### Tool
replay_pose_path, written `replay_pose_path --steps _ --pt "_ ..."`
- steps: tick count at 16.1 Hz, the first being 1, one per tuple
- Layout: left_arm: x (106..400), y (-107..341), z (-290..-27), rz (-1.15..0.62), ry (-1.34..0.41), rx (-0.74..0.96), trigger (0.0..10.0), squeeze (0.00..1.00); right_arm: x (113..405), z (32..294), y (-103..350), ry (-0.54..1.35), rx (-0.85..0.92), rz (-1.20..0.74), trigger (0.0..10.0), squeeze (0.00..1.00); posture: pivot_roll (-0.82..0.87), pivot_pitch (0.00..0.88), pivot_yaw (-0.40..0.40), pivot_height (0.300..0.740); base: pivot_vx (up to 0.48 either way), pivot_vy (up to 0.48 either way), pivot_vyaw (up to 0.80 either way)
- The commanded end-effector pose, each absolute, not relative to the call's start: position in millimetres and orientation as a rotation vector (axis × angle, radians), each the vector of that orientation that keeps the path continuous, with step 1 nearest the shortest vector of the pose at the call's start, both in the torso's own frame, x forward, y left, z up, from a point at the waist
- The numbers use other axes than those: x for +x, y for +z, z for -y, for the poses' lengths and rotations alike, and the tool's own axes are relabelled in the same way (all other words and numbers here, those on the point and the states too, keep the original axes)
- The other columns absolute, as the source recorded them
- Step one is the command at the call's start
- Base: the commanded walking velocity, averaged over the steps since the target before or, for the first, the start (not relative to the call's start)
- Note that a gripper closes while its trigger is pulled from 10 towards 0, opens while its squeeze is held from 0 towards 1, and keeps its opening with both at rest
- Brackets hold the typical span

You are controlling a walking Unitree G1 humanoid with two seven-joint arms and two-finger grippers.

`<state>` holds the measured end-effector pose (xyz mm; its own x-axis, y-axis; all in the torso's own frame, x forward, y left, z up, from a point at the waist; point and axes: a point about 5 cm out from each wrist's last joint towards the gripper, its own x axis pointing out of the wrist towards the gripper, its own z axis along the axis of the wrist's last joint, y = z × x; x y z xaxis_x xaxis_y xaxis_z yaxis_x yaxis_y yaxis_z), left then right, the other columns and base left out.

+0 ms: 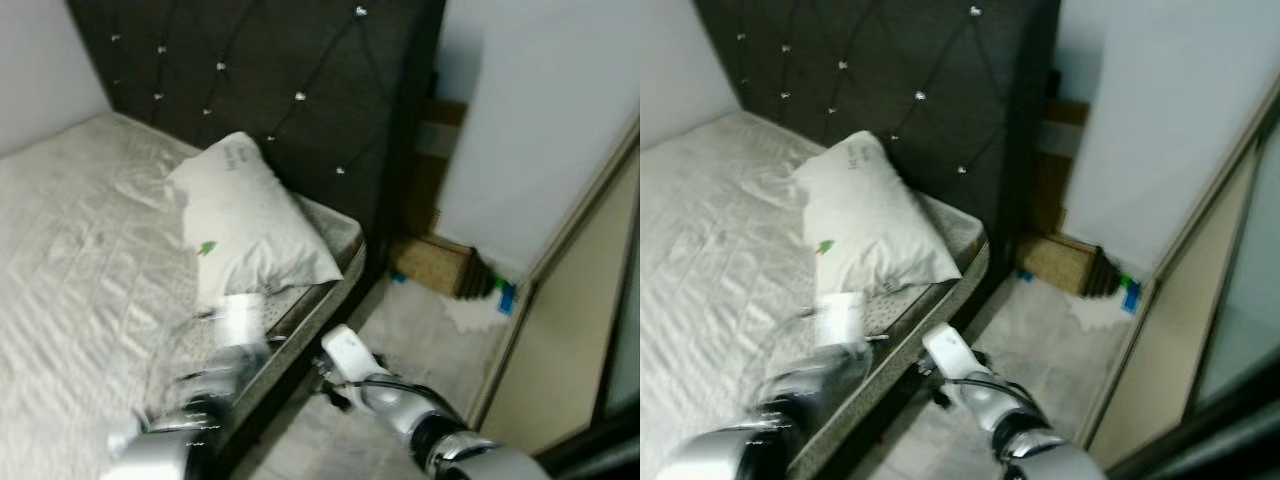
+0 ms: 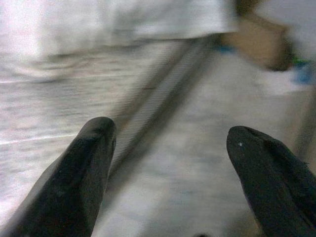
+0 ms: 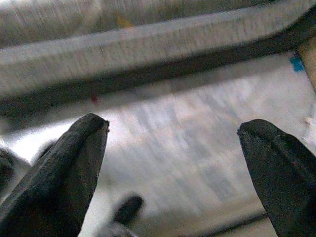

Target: Clean up the room

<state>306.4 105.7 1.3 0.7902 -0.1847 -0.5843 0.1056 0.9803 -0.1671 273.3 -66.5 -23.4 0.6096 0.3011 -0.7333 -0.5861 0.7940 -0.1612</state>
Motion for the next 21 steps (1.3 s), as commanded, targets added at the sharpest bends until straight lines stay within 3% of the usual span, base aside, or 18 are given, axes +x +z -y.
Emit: replay_pose_path --steps 1,21 --pt "300.8 -6.5 -131.0 -0.671 -0.084 -0.091 10.0 0.00 274.4 47.6 -17.2 0.585 -0.413 -0.714 10.0 0.00 -0.08 0.000 -0.024 0.740 0.000 0.000 0.80" --pt "293.6 -13.5 -142.7 -0.687 -0.033 -0.033 10.0 0.00 270.4 54.4 -22.6 0.549 -0.387 -0.745 10.0 0.00 -0.09 0.000 -0.010 0.740 0.000 0.000 0.80"
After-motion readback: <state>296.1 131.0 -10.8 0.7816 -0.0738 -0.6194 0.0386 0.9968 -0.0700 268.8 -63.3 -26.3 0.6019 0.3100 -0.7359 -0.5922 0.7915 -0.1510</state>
